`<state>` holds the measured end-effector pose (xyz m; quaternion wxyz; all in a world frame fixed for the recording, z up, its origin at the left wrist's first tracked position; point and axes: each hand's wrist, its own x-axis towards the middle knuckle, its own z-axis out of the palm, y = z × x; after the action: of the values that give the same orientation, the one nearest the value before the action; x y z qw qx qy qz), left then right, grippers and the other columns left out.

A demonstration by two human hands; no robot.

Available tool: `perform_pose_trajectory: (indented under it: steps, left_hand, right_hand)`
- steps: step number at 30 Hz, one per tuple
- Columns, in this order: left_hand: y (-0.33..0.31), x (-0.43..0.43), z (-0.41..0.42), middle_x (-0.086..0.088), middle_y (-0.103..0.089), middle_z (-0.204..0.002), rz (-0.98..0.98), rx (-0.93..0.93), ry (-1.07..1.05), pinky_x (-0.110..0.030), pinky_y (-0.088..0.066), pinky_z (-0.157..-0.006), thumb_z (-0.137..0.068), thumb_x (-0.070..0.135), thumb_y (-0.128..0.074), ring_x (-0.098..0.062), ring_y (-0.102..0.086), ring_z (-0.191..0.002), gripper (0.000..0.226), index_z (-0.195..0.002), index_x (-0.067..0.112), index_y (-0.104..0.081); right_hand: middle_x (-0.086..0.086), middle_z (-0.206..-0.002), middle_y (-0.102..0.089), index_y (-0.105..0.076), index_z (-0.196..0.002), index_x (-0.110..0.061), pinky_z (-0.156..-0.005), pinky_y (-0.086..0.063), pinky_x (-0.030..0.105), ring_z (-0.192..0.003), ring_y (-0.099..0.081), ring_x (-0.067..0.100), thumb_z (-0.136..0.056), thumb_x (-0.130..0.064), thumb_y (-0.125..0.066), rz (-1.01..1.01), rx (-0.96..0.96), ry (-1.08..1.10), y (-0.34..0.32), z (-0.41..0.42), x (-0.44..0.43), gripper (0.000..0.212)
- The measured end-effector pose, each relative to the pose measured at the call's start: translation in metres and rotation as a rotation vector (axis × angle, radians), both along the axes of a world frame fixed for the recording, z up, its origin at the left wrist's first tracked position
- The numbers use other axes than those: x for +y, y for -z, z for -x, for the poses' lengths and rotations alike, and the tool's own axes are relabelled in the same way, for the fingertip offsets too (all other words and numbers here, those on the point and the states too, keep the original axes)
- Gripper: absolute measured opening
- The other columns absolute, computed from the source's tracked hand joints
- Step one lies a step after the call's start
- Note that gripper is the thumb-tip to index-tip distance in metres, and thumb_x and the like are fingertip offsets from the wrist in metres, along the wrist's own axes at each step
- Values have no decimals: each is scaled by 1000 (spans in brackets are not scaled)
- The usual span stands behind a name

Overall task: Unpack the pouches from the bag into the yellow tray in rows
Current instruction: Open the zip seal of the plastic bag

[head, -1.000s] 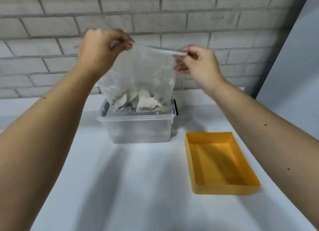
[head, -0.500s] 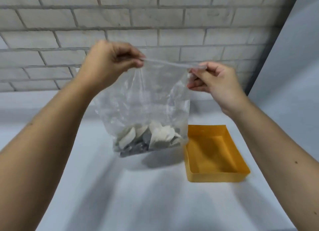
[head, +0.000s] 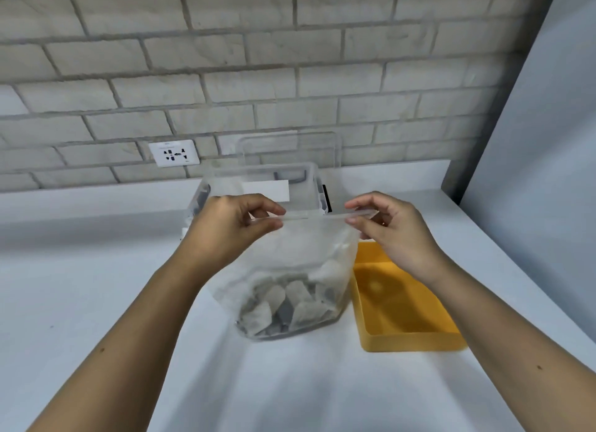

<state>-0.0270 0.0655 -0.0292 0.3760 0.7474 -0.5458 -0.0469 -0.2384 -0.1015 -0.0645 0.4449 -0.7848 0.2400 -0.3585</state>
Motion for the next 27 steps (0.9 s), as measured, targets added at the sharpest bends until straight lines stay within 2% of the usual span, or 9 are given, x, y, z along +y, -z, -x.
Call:
perform_pose_trajectory:
  steps: [2, 5, 9, 11, 14, 18, 21, 24, 27]
  left_hand:
    - [-6, 0, 7, 29, -66, -75, -11, -15, -5, -24, -49, -71, -83, 40, -76, -6, -56, -61, 6, -88, 41, -73]
    - [-10, -1, 13, 26, -67, -75, -38, -2, -2, -32, -50, -72, -83, 41, -76, -10, -56, -62, 1, -84, 40, -75]
    - [-16, -5, 23, 15, -73, -76, -56, 152, 25, -26, -53, -68, -87, 40, -71, -13, -63, -66, 13, -83, 31, -79]
    - [-21, -8, 27, 12, -75, -77, -110, 217, 39, -21, -51, -62, -90, 40, -68, -7, -63, -61, 19, -85, 26, -80]
    - [-28, -11, 31, 8, -75, -78, -245, 222, 99, -26, -53, -63, -86, 40, -73, -3, -60, -62, 16, -84, 26, -80]
    - [-33, -8, 33, 4, -73, -73, -344, 211, 135, -15, -52, -56, -84, 36, -77, -1, -57, -57, 9, -84, 29, -81]
    - [-31, -8, 35, 9, -73, -70, -320, 170, 113, -11, -47, -52, -84, 27, -78, 2, -57, -54, 4, -81, 28, -81]
    - [-26, -7, 37, 5, -75, -72, -275, 232, 93, -14, -52, -54, -84, 22, -77, 0, -59, -56, 5, -82, 25, -81]
    - [-21, -5, 38, 2, -75, -75, -286, 344, 123, -25, -58, -61, -88, 21, -74, -6, -61, -61, 8, -84, 22, -81]
  right_hand:
    - [-7, -90, -72, -73, -97, -29, -61, -48, 35, -58, -47, 27, -84, -22, -75, 80, -8, 1, -5, 2, 3, 14]
    - [-15, -92, -73, -75, -92, -26, -58, -46, 33, -59, -44, 31, -83, -23, -75, 92, -20, -2, -11, 3, 6, 10]
    - [-14, -92, -73, -75, -92, -24, -60, -48, 38, -64, -49, 37, -82, -23, -75, 61, -23, 0, -11, 7, 7, 10]
    - [-12, -92, -73, -75, -92, -24, -61, -50, 40, -63, -50, 37, -82, -24, -76, 52, -29, -4, -11, 9, 8, 10]
    - [-10, -92, -72, -75, -89, -29, -64, -52, 42, -63, -52, 34, -81, -26, -76, 68, -29, 2, -10, 10, 11, 9]
    - [-10, -93, -64, -74, -89, -33, -65, -48, 26, -63, -52, 10, -82, -27, -76, 136, -27, 41, -8, 11, 16, 9]
    - [-6, -98, -58, -73, -90, -27, -67, -46, 18, -67, -54, 9, -80, -26, -78, 154, -52, 106, -7, 10, 23, 11]
    - [-1, -100, -50, -61, -92, -16, -67, -49, 18, -67, -55, 12, -76, -24, -83, 161, -126, 263, -3, 6, 34, 28]
    - [-1, -88, -48, -52, -81, -13, -64, -44, 17, -64, -51, 14, -74, -25, -84, 227, -173, 377, 3, 5, 45, 35]
